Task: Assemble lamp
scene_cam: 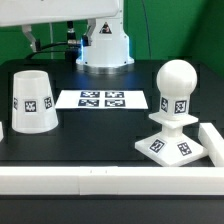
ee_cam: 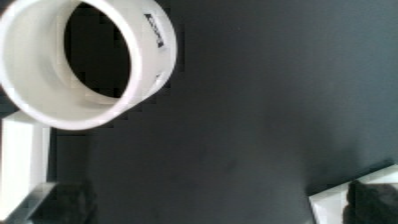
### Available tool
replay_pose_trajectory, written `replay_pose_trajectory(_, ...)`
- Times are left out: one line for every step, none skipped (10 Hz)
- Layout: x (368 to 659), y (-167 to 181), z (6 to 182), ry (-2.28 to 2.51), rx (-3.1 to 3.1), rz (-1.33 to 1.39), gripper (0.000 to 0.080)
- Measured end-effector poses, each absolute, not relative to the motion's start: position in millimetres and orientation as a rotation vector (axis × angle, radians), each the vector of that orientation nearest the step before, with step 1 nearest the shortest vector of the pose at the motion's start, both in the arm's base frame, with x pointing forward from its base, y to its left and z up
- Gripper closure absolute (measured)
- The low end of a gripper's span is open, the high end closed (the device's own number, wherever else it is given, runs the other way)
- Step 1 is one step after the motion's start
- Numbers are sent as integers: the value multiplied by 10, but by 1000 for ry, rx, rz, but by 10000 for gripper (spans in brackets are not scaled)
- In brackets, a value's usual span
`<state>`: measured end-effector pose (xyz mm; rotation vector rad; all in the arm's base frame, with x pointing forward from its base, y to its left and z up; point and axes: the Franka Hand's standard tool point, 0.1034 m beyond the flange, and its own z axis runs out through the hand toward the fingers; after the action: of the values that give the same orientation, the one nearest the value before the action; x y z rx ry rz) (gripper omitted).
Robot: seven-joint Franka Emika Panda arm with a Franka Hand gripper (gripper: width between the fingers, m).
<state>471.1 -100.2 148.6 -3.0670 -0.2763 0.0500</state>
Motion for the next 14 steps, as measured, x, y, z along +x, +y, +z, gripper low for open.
replay_pose_trajectory(4705, -1020, 1465, -285, -3069, 45, 101)
replay_pose_trajectory(4654, -1074, 1358, -286, -3078, 34, 101)
replay_pose_trajectory(4590, -1096, 1267, -277, -3082, 41, 101)
replay_pose_trajectory(4563, -1116, 1225, -282, -3082, 46, 101)
replay_pose_trajectory(4546, -1141, 1180, -288, -3082, 50, 101)
replay_pose_trajectory(4529, -1152, 1138, -289, -3083, 57, 101)
replay_pose_trajectory(4521, -1164, 1105, -293, -3084, 59, 101)
replay_pose_trajectory(4510, -1187, 1055, -302, -3086, 61, 101)
replay_pose_trajectory(4499, -1194, 1005, -303, -3087, 68, 101)
replay_pose_trajectory(4494, -1198, 967, -305, -3089, 71, 101)
replay_pose_trajectory(4477, -1202, 917, -306, -3089, 81, 101)
replay_pose_trajectory(4469, -1211, 876, -308, -3091, 84, 101)
replay_pose_trajectory(4456, -1210, 851, -308, -3090, 92, 101)
replay_pose_trajectory(4447, -1210, 834, -308, -3089, 98, 204)
